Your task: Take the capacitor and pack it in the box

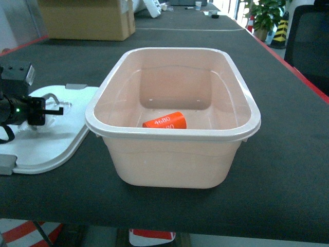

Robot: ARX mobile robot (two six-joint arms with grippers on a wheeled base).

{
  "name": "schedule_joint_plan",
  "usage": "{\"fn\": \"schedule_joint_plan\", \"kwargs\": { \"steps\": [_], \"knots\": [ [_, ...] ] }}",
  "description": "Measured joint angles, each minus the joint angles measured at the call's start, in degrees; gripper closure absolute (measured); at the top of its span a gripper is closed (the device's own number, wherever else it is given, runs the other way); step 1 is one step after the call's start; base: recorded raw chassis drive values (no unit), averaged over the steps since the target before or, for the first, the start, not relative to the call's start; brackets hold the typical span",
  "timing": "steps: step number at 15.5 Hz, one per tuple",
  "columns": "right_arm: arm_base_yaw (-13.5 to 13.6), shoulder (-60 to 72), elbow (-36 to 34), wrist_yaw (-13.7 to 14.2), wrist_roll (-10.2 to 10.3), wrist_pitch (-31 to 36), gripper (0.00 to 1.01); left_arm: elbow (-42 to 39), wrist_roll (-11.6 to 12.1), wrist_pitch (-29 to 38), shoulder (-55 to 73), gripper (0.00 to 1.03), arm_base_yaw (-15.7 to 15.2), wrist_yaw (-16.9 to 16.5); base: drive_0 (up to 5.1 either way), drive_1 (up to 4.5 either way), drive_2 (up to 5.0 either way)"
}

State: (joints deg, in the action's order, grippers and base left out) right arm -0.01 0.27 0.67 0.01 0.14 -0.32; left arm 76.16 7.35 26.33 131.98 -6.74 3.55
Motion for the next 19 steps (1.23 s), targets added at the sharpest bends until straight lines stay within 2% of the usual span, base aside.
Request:
{"fn": "schedule_joint_plan", "kwargs": {
  "steps": [1, 2, 3, 4, 6, 9, 10, 12, 14, 15, 19],
  "knots": [
    [0.0, 0.0, 0.0, 0.0, 0.0, 0.0, 0.03, 0.0, 0.1, -0.2, 0.0, 0.98, 0.0, -0.5, 0.0, 0.0, 0.0],
    [0.0, 0.0, 0.0, 0.0, 0.0, 0.0, 0.03, 0.0, 0.1, -0.1, 0.0, 1.01, 0.0, -0.1, 0.0, 0.0, 0.0],
    [0.0, 0.0, 0.0, 0.0, 0.0, 0.0, 0.03, -0.5, -0.3, -1.1, -0.9, 1.01, -0.2, -0.4, 0.0, 0.0, 0.0],
    [0.0, 0.0, 0.0, 0.0, 0.0, 0.0, 0.03, -0.9, -3.0, -4.4, -4.9, 1.01, -0.7, -1.0, 0.0, 0.0, 0.0],
    [0.0, 0.0, 0.0, 0.0, 0.0, 0.0, 0.03, 2.1, -5.9, -8.0, -9.8, 1.01, -1.0, -0.8, 0.0, 0.0, 0.0],
    [0.0, 0.0, 0.0, 0.0, 0.0, 0.0, 0.03, 3.1, -7.7, -9.4, -16.9, 1.01, -0.1, 0.2, 0.0, 0.0, 0.0],
    [0.0, 0.0, 0.0, 0.0, 0.0, 0.0, 0.03, 3.1, -8.5, -10.5, -19.8, 1.01, 1.1, 1.7, 0.0, 0.0, 0.0],
    [0.0, 0.0, 0.0, 0.0, 0.0, 0.0, 0.03, 2.1, -9.4, -10.2, -23.5, 1.01, 4.3, 4.8, 0.0, 0.0, 0.0],
    [0.0, 0.0, 0.0, 0.0, 0.0, 0.0, 0.03, -0.3, -10.3, -11.8, -27.0, 1.01, 9.3, 8.2, 0.0, 0.0, 0.0],
    [0.0, 0.0, 0.0, 0.0, 0.0, 0.0, 0.03, -0.9, -10.7, -12.4, -27.7, 1.01, 10.8, 9.2, 0.0, 0.0, 0.0],
    [0.0, 0.0, 0.0, 0.0, 0.0, 0.0, 0.03, -1.6, -13.0, -16.3, -30.3, 1.01, 23.4, 18.4, 0.0, 0.0, 0.0]
  ]
}}
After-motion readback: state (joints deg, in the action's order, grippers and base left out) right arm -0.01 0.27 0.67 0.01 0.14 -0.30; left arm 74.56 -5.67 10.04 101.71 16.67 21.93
